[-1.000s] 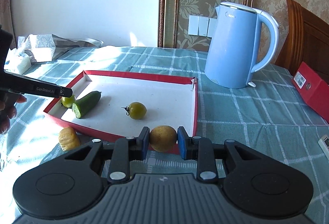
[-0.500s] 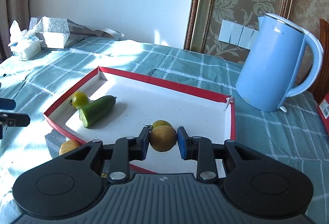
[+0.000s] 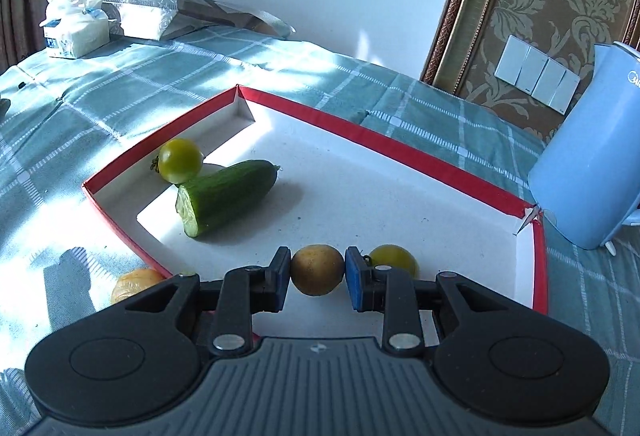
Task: Organize fruits
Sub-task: 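Lower the brown round fruit into the tray and open the right tool, then grasp another brown round fruit with the left tool, then carry the brown fruit into the tray and release it while the right tool grasps a yellow jackfruit piece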
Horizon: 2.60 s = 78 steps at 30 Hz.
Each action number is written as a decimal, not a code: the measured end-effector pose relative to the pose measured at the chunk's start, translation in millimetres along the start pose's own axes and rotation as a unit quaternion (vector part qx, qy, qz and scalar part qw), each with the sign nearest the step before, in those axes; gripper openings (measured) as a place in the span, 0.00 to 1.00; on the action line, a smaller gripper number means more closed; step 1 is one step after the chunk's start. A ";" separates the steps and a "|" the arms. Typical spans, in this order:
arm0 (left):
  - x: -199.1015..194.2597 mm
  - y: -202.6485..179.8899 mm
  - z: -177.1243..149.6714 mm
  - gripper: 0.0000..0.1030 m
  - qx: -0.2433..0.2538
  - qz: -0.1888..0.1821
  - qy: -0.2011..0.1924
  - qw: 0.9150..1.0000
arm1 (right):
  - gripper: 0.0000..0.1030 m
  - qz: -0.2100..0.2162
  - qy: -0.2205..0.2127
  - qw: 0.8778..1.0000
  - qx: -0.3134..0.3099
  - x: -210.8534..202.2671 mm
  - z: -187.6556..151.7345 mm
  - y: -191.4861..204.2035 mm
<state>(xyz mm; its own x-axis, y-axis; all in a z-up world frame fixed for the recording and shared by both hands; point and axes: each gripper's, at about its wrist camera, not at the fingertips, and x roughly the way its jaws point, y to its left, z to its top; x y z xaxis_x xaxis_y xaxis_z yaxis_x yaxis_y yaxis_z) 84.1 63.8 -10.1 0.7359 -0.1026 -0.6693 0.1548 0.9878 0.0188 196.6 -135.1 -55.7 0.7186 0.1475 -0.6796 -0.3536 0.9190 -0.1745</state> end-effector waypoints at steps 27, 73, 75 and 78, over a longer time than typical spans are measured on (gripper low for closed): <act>19.7 -70.3 -39.6 0.50 0.218 -0.174 0.021 0.960 | 0.43 -0.087 -0.033 0.987 0.128 -150.7 -113.9 -43.6; -5.0 -29.2 -36.6 0.24 0.122 -0.182 0.001 0.976 | 0.49 -0.027 0.024 0.999 0.016 -117.9 -115.1 -19.0; -5.9 -28.1 -36.7 0.24 0.117 -0.181 0.002 0.977 | 0.59 -0.017 0.024 1.000 0.005 -111.7 -111.7 -21.3; -8.0 -26.8 -36.5 0.24 0.110 -0.176 0.001 0.978 | 0.66 0.018 0.026 0.999 0.009 -104.5 -106.1 -28.1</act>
<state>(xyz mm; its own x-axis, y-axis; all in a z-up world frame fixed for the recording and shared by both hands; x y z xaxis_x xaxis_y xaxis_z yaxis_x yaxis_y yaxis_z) 49.9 42.4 -32.3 0.6102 -0.4313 -0.6646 0.5369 0.8420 -0.0536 67.9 -215.1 -55.4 0.6735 0.1613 -0.7214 -0.3667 0.9202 -0.1367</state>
